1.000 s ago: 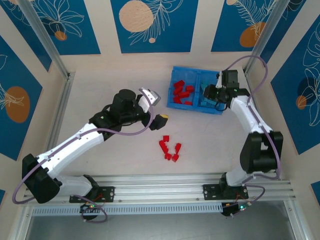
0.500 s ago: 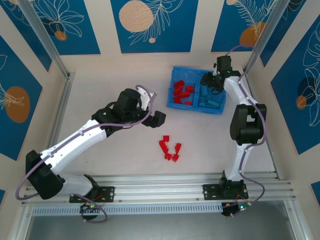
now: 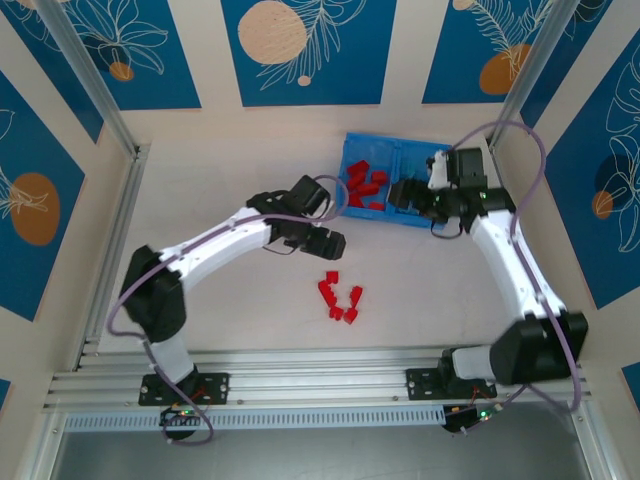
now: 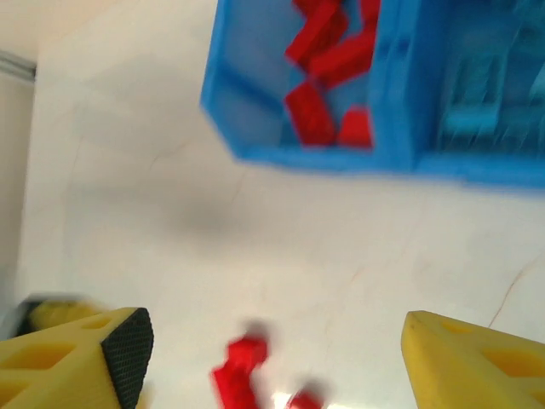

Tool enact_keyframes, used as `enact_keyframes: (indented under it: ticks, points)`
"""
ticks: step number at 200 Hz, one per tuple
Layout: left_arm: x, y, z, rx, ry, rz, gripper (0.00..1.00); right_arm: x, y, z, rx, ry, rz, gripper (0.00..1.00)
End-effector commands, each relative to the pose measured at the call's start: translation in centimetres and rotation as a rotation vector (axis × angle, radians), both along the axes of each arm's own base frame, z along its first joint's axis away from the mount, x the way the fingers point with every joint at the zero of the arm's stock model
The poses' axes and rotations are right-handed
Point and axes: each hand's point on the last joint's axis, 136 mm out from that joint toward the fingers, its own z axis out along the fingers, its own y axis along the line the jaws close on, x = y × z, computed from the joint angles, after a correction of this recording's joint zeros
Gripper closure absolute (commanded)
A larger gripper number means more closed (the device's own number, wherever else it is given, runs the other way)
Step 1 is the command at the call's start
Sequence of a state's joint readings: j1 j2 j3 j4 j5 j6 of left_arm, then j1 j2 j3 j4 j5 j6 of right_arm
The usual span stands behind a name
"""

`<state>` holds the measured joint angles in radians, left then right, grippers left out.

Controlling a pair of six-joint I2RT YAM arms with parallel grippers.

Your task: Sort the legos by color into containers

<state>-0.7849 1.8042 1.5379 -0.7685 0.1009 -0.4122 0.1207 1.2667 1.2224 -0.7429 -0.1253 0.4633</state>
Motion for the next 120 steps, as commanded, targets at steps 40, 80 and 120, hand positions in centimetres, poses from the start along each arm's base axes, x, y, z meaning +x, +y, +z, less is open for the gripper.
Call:
enact_keyframes:
  ticks: [40, 80, 120]
  points:
    - [-2.4, -2.9, -6.6, 0.081, 0.321, 0.115, 0.1, -8.5, -0.9, -4.5, 0.011, 0.22, -0.107, 0.17]
    - [-3.1, -3.2, -9.4, 0.121, 0.416, 0.122, 0.1, -8.9, -1.2, -4.3, -0.017, 0.204, -0.086, 0.16]
    - [-2.8, -2.4, -10.9, 0.181, 0.407, 0.135, 0.26, -8.5, -0.9, -4.3, -0.009, 0.207, -0.077, 0.16]
